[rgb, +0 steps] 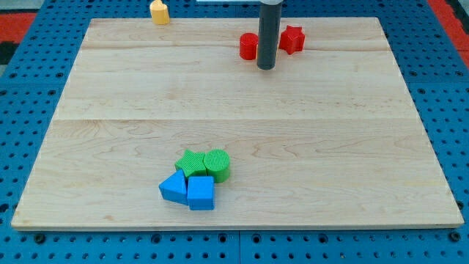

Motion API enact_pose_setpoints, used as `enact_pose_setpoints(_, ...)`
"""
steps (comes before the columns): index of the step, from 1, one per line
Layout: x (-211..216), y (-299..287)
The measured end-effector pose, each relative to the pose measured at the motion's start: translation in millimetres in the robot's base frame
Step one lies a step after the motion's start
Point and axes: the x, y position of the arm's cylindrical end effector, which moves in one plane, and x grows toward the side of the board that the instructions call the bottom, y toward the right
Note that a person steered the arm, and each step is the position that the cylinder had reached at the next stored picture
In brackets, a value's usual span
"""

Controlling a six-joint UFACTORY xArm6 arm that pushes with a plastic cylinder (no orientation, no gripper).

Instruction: Push the yellow hexagon and red circle towards the top center of the board

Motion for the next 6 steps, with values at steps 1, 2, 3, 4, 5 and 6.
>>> enact_pose_setpoints(1,0.0,29.0)
enact_pose_setpoints(2,-7.5,43.8)
enact_pose_setpoints(3,-10.8,44.1)
enact_pose_setpoints(4,-11.8,43.9)
enact_pose_setpoints(5,-19.7,42.3)
enact_pose_setpoints(6,-27.9,29.1)
